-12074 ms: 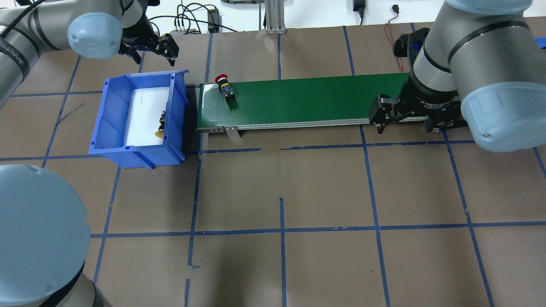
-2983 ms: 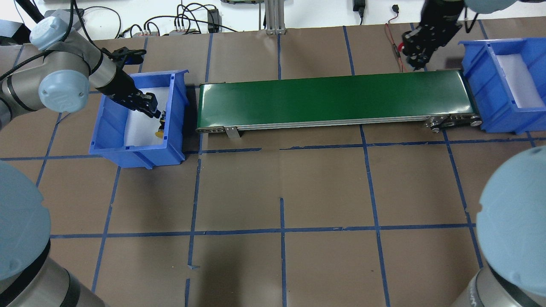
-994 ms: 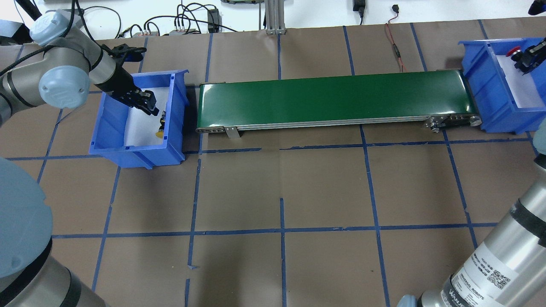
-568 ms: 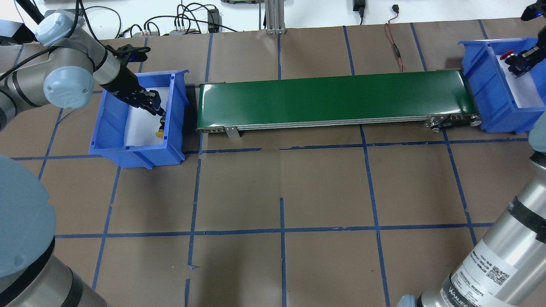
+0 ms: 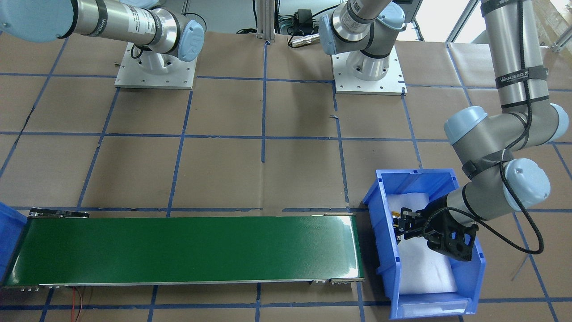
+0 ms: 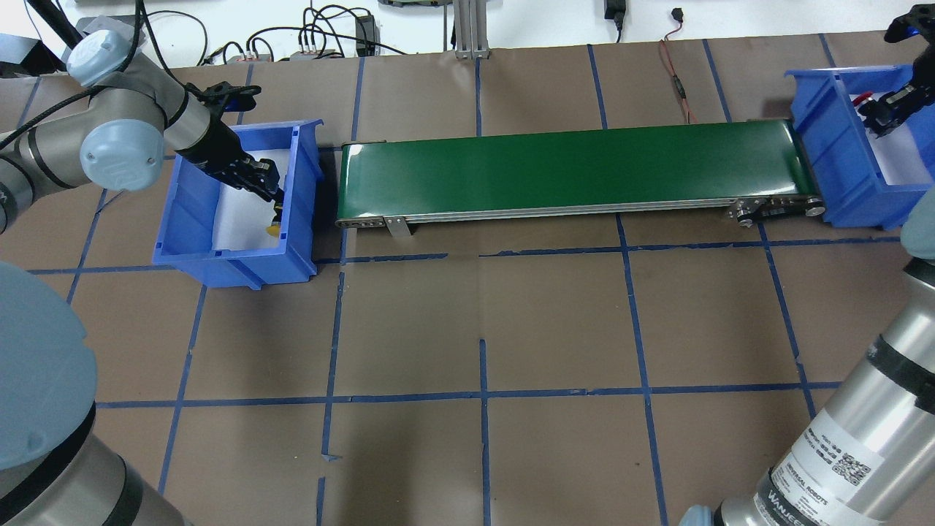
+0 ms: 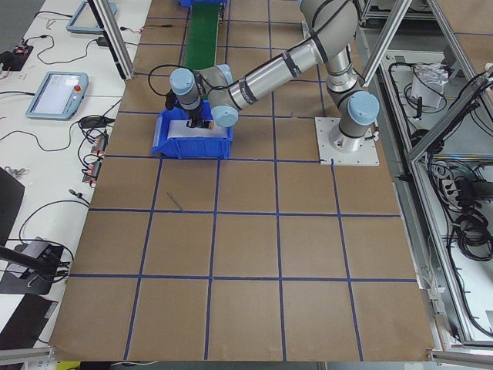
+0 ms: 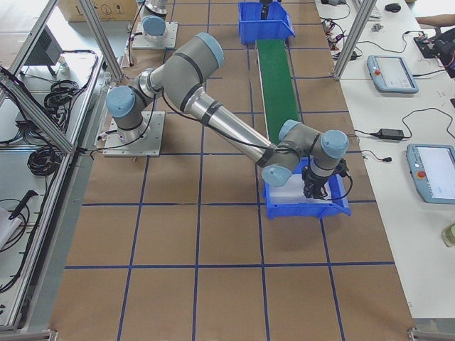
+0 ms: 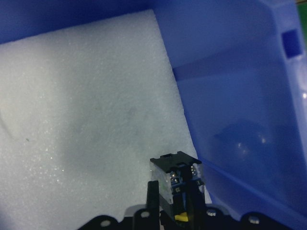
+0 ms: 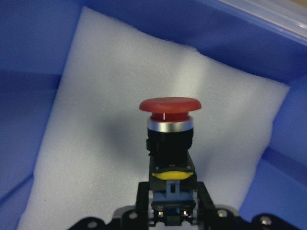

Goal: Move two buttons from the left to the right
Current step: 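Lower and release the red-capped button onto the foam with the right gripper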

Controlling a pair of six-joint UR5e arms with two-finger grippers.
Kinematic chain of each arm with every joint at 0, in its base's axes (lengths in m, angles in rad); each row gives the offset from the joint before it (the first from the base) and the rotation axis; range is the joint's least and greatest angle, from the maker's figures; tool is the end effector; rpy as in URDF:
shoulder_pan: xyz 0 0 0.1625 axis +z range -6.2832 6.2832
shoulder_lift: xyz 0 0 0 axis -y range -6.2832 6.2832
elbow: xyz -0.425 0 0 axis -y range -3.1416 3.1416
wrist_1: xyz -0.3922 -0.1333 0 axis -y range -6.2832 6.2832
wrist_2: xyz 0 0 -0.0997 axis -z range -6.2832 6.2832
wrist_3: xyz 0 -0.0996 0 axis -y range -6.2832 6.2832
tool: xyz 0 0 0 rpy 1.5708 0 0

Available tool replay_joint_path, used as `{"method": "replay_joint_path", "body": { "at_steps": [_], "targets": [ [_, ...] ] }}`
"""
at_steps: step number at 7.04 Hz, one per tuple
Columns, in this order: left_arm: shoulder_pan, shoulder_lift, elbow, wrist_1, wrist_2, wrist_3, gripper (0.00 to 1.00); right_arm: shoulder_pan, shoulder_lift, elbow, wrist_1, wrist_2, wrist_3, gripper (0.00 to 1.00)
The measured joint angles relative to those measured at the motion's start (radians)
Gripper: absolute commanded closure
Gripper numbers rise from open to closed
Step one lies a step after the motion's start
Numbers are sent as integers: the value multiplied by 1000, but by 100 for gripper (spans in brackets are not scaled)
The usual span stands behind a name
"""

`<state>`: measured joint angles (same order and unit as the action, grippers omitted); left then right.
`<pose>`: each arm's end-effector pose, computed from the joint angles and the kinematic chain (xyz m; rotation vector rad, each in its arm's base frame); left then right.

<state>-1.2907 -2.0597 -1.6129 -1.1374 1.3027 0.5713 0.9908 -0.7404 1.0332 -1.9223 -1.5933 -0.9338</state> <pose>0.0201 -0.6473 0.2338 -0.3959 -2.8298 0.0320 -0.3258 -0.7365 0.2424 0.5418 -3.0367 0.0420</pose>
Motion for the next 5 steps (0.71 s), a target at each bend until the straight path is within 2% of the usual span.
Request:
{"method": "replay_joint_path", "body": {
  "at_steps": [1, 5],
  "targets": [
    [5, 0, 5, 3, 3, 5, 68, 0, 1, 3, 2, 0, 1, 0],
    [9, 0, 11, 28, 9, 30, 68, 0, -8, -2, 14, -3, 4, 1]
  ]
}}
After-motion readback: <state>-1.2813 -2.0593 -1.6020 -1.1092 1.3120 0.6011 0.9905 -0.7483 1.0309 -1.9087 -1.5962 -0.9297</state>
